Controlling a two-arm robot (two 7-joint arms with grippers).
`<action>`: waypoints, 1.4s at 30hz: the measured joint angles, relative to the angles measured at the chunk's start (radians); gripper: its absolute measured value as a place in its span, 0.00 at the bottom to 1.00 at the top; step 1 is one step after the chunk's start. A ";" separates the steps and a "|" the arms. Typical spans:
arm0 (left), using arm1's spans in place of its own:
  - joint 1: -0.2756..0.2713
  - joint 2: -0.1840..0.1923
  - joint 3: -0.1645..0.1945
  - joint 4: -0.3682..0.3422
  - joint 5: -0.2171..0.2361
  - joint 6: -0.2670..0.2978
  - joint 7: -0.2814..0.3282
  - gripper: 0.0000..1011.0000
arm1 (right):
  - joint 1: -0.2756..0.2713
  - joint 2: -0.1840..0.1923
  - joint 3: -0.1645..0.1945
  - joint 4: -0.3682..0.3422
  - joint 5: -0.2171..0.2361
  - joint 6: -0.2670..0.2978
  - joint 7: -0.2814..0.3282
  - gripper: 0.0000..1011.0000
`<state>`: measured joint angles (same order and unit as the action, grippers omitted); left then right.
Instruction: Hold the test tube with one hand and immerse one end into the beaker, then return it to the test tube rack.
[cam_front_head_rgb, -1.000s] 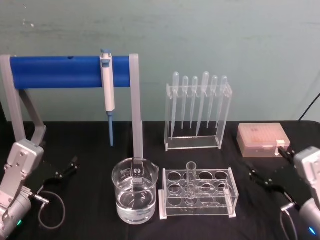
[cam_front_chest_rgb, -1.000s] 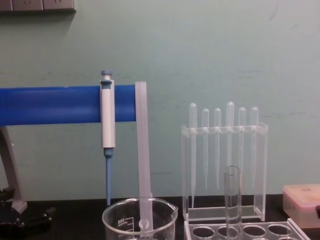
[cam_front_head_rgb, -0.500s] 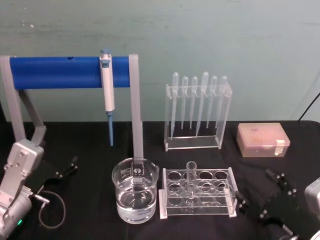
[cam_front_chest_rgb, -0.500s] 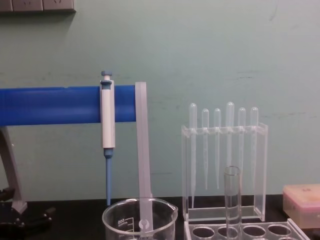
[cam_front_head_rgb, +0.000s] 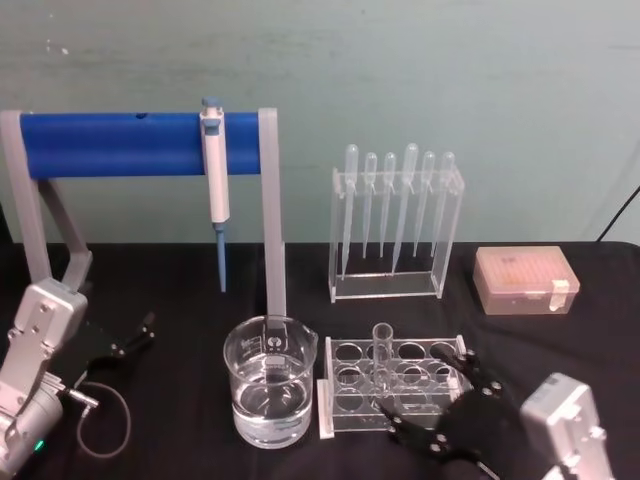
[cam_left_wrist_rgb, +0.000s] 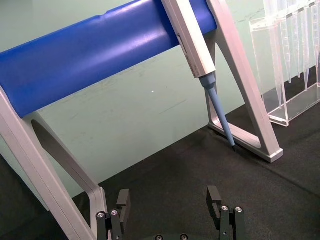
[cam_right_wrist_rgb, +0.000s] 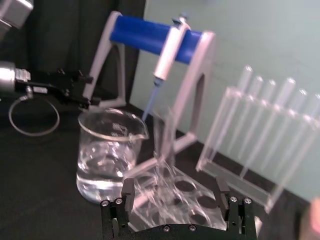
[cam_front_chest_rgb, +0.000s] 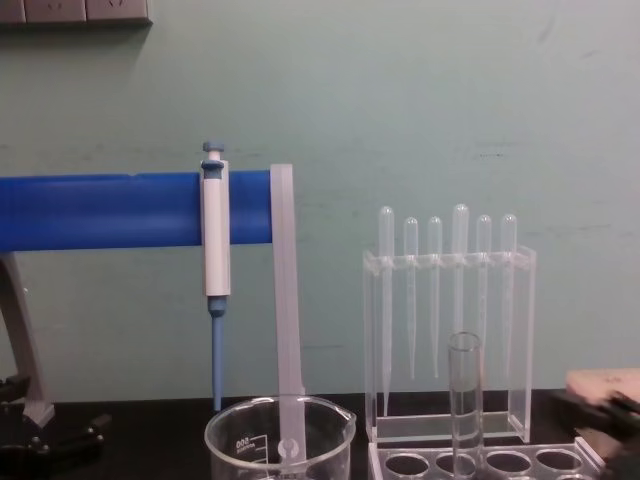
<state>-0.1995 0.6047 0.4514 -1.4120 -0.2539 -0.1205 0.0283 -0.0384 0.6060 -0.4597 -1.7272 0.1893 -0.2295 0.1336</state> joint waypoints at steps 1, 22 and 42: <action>0.000 0.000 0.000 0.000 0.000 0.000 0.000 0.99 | 0.009 -0.011 -0.005 0.008 -0.009 -0.004 0.001 0.99; 0.000 0.000 0.000 0.000 0.000 0.000 0.000 0.99 | 0.089 -0.168 -0.012 0.092 -0.080 -0.024 0.004 0.73; 0.000 0.000 0.000 0.000 0.000 0.000 0.000 0.99 | 0.025 -0.168 0.051 -0.009 -0.097 0.032 0.031 0.22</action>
<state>-0.1995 0.6047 0.4514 -1.4120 -0.2539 -0.1206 0.0283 -0.0134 0.4379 -0.4086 -1.7361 0.0920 -0.1977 0.1646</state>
